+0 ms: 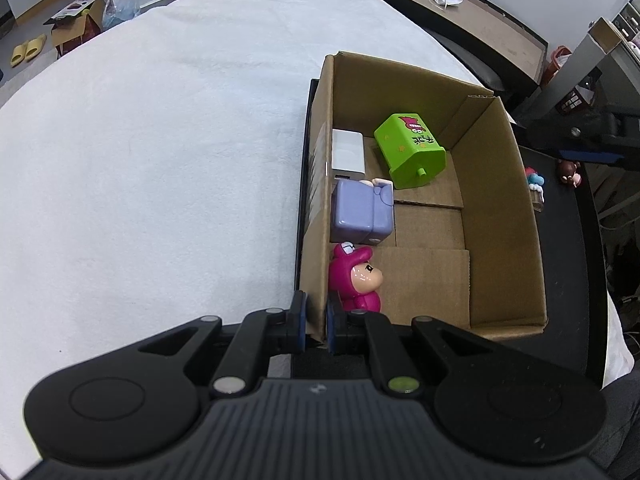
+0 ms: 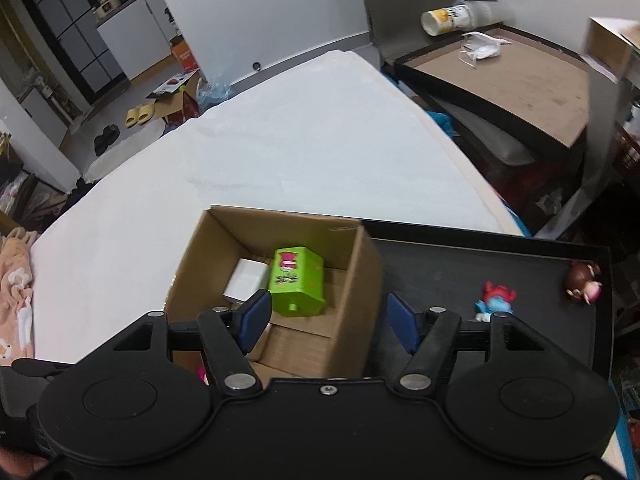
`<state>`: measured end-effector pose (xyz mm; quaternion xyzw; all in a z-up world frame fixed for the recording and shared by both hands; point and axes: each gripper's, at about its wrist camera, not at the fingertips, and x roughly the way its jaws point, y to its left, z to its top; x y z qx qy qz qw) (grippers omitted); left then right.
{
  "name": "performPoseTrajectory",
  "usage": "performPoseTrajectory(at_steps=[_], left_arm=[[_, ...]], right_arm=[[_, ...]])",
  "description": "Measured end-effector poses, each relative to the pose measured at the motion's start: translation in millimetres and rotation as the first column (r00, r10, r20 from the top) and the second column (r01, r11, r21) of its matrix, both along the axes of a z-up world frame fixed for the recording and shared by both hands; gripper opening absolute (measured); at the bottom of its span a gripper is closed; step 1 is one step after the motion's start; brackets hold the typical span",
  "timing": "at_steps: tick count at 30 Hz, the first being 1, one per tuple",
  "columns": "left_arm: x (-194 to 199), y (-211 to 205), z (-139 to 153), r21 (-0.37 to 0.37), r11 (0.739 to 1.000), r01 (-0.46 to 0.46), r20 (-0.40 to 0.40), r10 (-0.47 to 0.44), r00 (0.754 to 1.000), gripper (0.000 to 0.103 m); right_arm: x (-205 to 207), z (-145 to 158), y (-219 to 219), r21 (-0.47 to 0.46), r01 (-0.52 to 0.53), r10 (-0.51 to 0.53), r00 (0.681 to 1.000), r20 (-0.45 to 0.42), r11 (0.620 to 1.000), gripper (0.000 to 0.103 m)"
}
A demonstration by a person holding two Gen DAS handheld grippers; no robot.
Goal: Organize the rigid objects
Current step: 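Move the right gripper back to the blue figure with beer mug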
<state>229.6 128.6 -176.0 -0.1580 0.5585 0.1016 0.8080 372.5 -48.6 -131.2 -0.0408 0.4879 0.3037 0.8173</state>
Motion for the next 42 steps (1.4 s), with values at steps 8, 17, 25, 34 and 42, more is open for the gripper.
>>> performPoseTrajectory(at_steps=[8, 17, 25, 34, 42], left_arm=[[2.1, -5.6, 0.8, 0.028, 1.000, -0.004, -0.010, 0.004, 1.000, 0.008], [4.2, -8.8, 0.8, 0.050, 0.999, -0.012, -0.023, 0.013, 1.000, 0.008], [5.8, -11.2, 0.4, 0.062, 0.998, -0.019, -0.029, 0.020, 0.999, 0.008], [6.5, -13.1, 0.6, 0.074, 0.997, -0.023, -0.034, 0.026, 0.999, 0.008], [7.7, -13.2, -0.1, 0.078, 0.997, -0.024, -0.038, 0.027, 0.999, 0.008]], right_arm=[[5.5, -9.2, -30.2, 0.019, 0.046, -0.045, 0.999, -0.011, 0.999, 0.064], [18.2, -22.8, -65.3, 0.025, 0.110, -0.109, 0.994, -0.025, 0.994, 0.075], [41.0, -37.1, -102.7, 0.005, 0.181, -0.181, 0.983, -0.029, 0.983, 0.080], [60.6, -58.6, -125.7, 0.003, 0.242, -0.241, 0.967, -0.086, 0.970, 0.086], [70.1, -79.3, -117.4, -0.011, 0.302, -0.302, 0.947, -0.113, 0.953, 0.084]])
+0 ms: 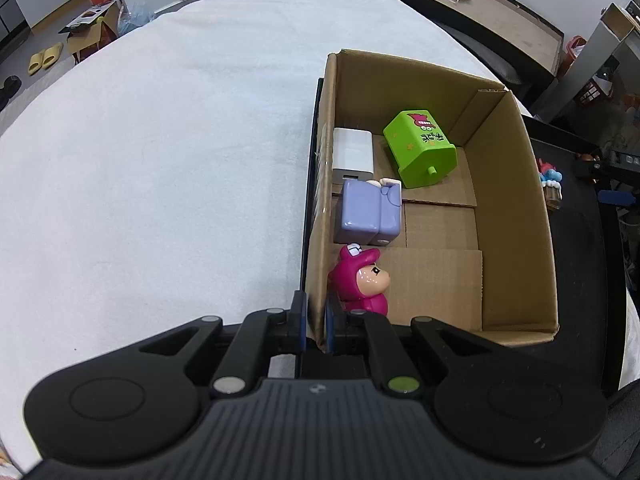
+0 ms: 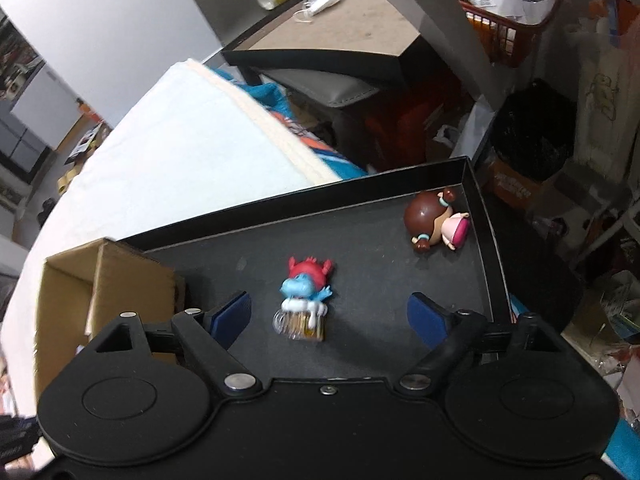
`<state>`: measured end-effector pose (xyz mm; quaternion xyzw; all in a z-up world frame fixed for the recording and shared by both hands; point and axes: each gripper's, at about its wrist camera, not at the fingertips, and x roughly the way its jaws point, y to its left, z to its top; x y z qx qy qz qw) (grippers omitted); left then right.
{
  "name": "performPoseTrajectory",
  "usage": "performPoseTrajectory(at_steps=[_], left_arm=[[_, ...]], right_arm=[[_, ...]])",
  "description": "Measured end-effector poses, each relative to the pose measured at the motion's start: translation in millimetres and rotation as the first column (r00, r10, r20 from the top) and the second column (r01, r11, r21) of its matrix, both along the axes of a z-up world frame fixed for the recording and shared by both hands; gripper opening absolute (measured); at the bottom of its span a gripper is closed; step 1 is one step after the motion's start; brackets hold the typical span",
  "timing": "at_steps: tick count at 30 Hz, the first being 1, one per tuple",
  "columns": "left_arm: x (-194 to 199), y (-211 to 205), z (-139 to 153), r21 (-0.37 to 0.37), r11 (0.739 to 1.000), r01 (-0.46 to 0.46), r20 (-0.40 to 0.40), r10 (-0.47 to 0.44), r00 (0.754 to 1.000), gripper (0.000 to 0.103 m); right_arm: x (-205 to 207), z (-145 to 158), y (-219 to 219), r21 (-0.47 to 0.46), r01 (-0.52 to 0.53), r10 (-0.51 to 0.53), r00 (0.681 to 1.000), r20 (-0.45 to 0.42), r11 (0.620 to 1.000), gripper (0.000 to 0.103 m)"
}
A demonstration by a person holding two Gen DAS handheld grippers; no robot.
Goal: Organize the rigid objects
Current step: 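Move the right gripper back to the blue figure with beer mug, then grasp the blue figure with beer mug using the right gripper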
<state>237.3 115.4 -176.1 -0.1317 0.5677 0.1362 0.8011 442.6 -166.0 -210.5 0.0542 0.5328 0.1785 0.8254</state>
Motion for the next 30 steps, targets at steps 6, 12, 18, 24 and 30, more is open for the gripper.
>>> performPoseTrajectory(at_steps=[6, 12, 18, 24, 30], left_arm=[[-0.1, 1.6, -0.7, -0.006, 1.000, -0.001, 0.000, 0.001, 1.000, 0.008], [0.4, 1.1, -0.8, -0.006, 1.000, 0.003, 0.000, -0.003, 1.000, 0.008], [-0.3, 1.8, -0.4, -0.011, 1.000, 0.002, 0.002, -0.002, 1.000, 0.008], [1.6, 1.0, -0.5, -0.005, 1.000, 0.000, -0.006, 0.000, 1.000, 0.008], [1.4, -0.3, 1.0, 0.000, 1.000, -0.003, -0.007, 0.003, 1.000, 0.008]], right_arm=[[3.3, -9.2, 19.4, -0.029, 0.013, -0.013, 1.000, -0.008, 0.999, 0.081], [3.9, -17.9, 39.3, -0.101, 0.021, -0.022, 1.000, -0.008, 0.995, 0.080], [-3.5, -28.0, 57.4, -0.222, -0.027, 0.028, 1.000, 0.004, 0.975, 0.056], [-12.9, -21.0, 59.9, -0.210, -0.090, 0.086, 0.996, -0.026, 0.974, 0.031], [-22.5, -12.1, 56.4, -0.166, -0.094, 0.091, 0.996, -0.025, 0.982, 0.031]])
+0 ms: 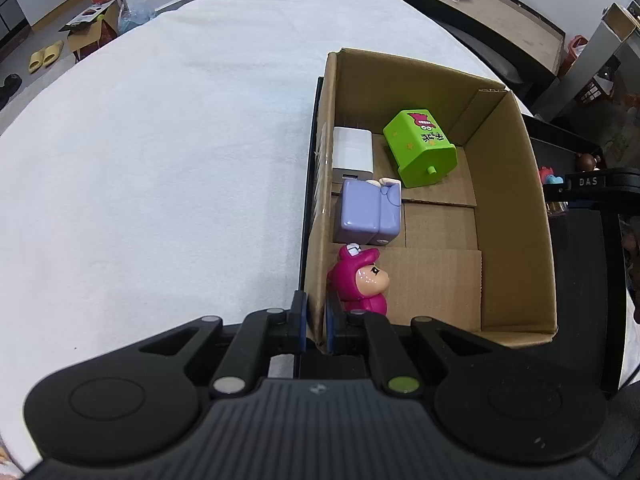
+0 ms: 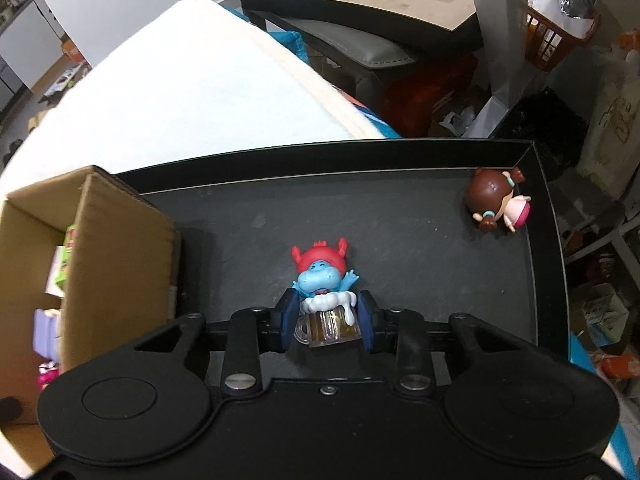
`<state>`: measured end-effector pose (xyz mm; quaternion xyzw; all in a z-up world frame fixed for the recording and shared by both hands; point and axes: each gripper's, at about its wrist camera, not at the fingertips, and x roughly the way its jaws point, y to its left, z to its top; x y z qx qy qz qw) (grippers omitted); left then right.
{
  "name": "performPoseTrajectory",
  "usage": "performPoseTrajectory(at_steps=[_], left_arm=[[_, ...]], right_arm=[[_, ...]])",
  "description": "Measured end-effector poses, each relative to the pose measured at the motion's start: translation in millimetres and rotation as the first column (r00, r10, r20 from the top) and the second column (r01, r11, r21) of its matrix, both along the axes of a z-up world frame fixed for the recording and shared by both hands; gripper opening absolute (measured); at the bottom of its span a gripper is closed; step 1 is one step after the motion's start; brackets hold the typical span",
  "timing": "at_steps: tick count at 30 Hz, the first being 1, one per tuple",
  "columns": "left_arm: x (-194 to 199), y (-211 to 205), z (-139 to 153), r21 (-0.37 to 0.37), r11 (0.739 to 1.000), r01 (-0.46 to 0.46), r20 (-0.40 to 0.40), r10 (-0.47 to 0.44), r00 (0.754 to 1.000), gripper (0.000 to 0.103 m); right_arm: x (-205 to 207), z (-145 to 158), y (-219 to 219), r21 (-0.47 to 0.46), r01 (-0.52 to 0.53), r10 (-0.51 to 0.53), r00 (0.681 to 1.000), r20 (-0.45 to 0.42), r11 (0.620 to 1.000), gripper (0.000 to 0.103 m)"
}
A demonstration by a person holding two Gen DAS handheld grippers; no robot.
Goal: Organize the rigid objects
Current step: 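Grasp the blue figure with beer mug using the right gripper, then carry the blue figure over the box and lower it inside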
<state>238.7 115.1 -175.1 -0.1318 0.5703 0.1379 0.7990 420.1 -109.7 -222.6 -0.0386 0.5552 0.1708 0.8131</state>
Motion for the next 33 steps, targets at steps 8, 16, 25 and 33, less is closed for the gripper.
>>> performPoseTrajectory(at_steps=[8, 16, 25, 33], left_arm=[[-0.5, -0.9, 2.6, 0.007, 1.000, -0.010, -0.003, 0.010, 1.000, 0.007], [1.0, -4.4, 4.2, 0.021, 1.000, -0.012, -0.015, 0.012, 1.000, 0.007], [1.7, -3.5, 4.3, 0.015, 1.000, -0.023, -0.030, 0.024, 0.999, 0.007], [1.0, -3.4, 5.9, 0.008, 1.000, -0.026, -0.037, 0.026, 0.999, 0.007]], right_arm=[[-10.7, 23.8, 2.4, 0.075, -0.009, 0.007, 1.000, 0.023, 0.997, 0.031], [-17.6, 58.2, 8.3, 0.137, -0.045, 0.035, 0.997, 0.072, 0.990, 0.031], [-33.6, 94.0, 27.2, 0.209, -0.108, 0.086, 0.990, 0.113, 0.972, 0.031], [-43.7, 101.8, 49.5, 0.220, -0.157, 0.133, 0.983, 0.124, 0.963, 0.031]])
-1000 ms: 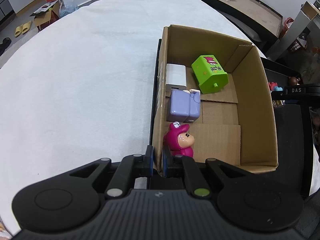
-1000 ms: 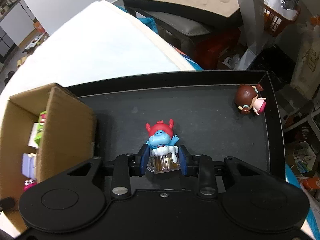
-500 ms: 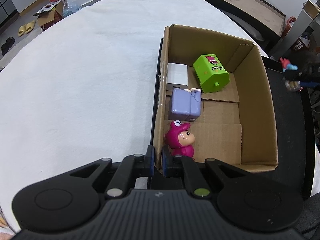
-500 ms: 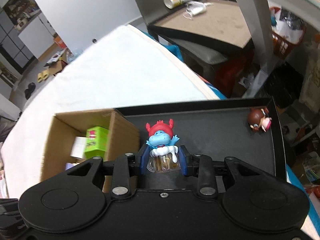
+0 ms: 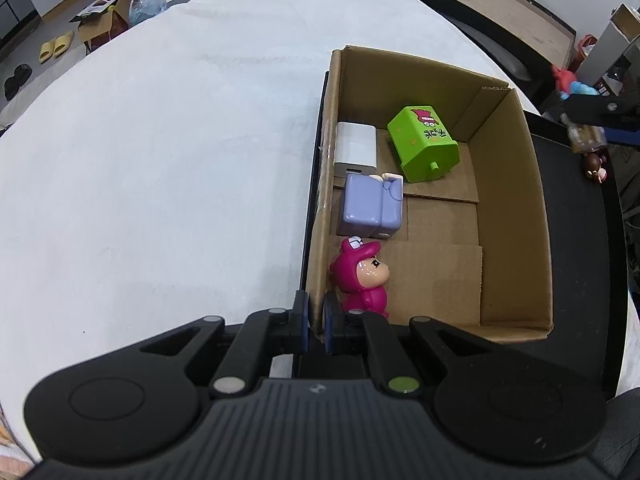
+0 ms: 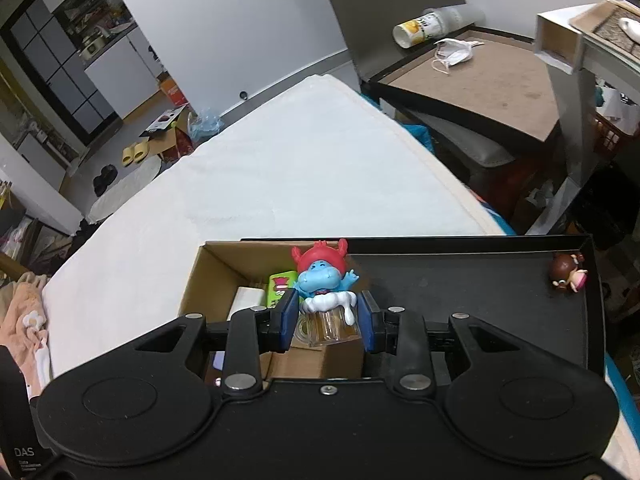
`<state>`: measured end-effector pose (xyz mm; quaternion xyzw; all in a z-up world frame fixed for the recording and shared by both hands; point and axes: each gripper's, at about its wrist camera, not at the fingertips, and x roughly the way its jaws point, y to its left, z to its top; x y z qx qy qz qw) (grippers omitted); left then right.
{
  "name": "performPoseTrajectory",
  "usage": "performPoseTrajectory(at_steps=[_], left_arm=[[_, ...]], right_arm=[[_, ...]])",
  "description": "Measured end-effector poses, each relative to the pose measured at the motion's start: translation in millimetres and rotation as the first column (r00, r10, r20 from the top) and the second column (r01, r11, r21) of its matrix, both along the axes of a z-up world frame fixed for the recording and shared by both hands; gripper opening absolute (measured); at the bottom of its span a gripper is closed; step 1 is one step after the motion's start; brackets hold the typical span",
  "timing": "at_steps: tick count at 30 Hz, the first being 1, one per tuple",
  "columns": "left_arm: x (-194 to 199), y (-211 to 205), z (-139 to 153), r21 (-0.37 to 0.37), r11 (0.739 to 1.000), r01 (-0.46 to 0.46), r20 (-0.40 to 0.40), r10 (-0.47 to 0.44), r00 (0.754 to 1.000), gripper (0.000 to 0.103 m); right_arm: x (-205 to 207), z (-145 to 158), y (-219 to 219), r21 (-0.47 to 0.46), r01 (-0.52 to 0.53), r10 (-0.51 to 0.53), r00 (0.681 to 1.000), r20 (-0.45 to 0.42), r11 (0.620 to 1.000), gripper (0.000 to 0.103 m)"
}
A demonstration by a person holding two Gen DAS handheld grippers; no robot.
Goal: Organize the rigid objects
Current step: 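Carry the blue figure over the box and lower it inside, then open the right gripper and withdraw it from the box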
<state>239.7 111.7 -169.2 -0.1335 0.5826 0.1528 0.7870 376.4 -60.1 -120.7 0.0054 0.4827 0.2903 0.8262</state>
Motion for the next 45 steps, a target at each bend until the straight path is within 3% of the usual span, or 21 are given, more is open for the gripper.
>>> performPoseTrajectory(at_steps=[11, 26, 35, 45], left_arm=[[-0.7, -3.4, 5.4, 0.015, 1.000, 0.008, 0.011, -0.008, 1.000, 0.007], [-4.7, -1.8, 7.7, 0.009, 1.000, 0.018, 0.032, -0.018, 0.999, 0.007], [-3.8, 2.1, 6.5, -0.002, 1.000, 0.021, 0.037, -0.021, 0.999, 0.007], [0.3, -1.6, 7.5, 0.014, 1.000, 0.023, 0.004, -0.023, 1.000, 0.007]], right_arm=[[1.9, -18.5, 23.6, -0.009, 0.000, 0.000, 1.000, -0.021, 1.000, 0.031], [3.7, -29.8, 51.6, -0.096, 0.016, -0.016, 1.000, -0.002, 0.995, 0.033], [-6.6, -16.3, 24.8, -0.070, 0.026, -0.025, 1.000, 0.019, 0.997, 0.034], [-17.3, -22.9, -25.9, -0.050, 0.072, -0.072, 0.997, 0.018, 0.996, 0.036]])
